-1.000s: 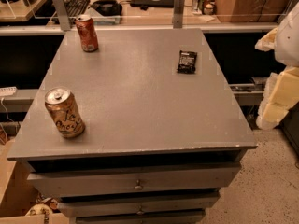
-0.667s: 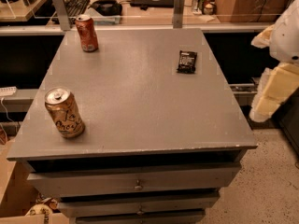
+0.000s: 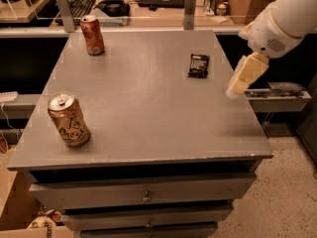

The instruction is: Move rxbar chocolate near orange can

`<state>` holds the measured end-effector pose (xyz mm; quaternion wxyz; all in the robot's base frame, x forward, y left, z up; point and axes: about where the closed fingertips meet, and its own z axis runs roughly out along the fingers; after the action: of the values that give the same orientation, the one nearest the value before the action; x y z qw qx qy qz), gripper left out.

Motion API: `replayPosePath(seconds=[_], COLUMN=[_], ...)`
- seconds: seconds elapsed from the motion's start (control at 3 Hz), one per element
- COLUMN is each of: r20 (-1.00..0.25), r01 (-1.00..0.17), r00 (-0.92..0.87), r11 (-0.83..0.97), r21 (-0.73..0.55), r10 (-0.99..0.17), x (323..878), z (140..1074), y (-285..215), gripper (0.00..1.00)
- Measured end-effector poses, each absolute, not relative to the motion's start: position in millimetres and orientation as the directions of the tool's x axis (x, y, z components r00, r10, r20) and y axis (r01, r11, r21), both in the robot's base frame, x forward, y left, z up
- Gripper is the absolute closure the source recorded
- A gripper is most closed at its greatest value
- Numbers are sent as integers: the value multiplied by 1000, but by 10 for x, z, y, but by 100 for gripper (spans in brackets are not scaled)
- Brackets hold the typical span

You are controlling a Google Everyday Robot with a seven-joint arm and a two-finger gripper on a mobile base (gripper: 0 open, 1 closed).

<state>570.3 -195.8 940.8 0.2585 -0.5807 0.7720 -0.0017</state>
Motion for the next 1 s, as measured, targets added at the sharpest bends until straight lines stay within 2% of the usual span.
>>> replayPosePath(seconds=[0.67,1.0], r20=[-599,-650], r01=[-850,-834], r00=[-257,-278], r11=[472,513], r21=[-233,-201], r10=[-759,-707], x=[6838,7184], z=[9124,8962], y=[-1849,-1783], gripper=[0,0])
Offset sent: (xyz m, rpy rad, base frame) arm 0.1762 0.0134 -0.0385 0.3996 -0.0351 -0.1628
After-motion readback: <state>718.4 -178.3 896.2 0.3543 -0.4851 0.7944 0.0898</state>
